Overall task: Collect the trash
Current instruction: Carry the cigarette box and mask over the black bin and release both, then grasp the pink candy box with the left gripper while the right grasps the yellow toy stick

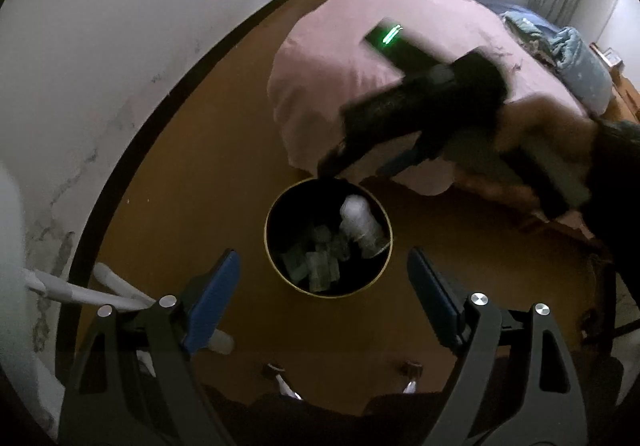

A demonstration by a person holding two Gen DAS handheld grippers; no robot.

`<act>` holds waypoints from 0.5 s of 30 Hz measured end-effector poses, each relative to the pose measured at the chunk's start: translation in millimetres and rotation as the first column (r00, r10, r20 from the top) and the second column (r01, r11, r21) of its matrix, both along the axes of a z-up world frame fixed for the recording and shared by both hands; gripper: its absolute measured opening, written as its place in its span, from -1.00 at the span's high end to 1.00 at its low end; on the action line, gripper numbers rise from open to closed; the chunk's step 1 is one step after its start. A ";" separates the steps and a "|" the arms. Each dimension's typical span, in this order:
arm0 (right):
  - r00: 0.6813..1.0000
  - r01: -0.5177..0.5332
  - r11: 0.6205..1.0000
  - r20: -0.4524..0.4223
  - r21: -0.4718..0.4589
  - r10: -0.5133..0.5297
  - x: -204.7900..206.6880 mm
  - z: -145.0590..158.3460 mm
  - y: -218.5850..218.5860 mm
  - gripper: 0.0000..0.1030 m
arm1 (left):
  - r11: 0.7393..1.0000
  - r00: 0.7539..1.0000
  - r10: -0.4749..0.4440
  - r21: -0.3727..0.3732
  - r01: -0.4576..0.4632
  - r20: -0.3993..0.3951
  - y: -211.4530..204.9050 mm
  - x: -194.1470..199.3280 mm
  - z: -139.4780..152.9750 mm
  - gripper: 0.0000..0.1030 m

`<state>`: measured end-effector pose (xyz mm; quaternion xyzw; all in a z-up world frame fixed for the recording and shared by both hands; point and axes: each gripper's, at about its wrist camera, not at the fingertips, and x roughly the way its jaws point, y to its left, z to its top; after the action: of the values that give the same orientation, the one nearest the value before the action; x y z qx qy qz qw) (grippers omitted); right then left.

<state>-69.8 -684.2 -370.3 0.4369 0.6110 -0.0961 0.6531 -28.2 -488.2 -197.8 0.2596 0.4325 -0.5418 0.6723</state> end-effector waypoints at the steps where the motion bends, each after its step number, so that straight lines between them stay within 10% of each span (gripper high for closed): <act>1: 0.999 0.003 0.999 -0.041 -0.043 -0.005 1.2 -5.9 -1.7 -0.84 | 1.000 1.000 0.006 -0.003 -0.006 0.005 4.6 -0.2 3.4 -0.64; 8: 0.995 0.072 0.991 0.073 -0.116 -0.064 -11.6 29.6 12.5 -0.83 | 0.999 0.999 -0.003 -0.033 0.002 -0.037 33.5 -4.1 29.0 -0.64; 15: 0.962 0.056 0.939 0.270 -0.338 0.040 -34.9 156.5 66.0 -0.84 | 0.996 1.000 -0.025 -0.091 0.024 -0.018 59.6 -26.8 97.2 -0.71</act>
<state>-104.7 -618.2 -213.7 0.3281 0.4874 -0.1426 0.7965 -55.1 -428.6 -100.6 0.2288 0.4107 -0.5716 0.6725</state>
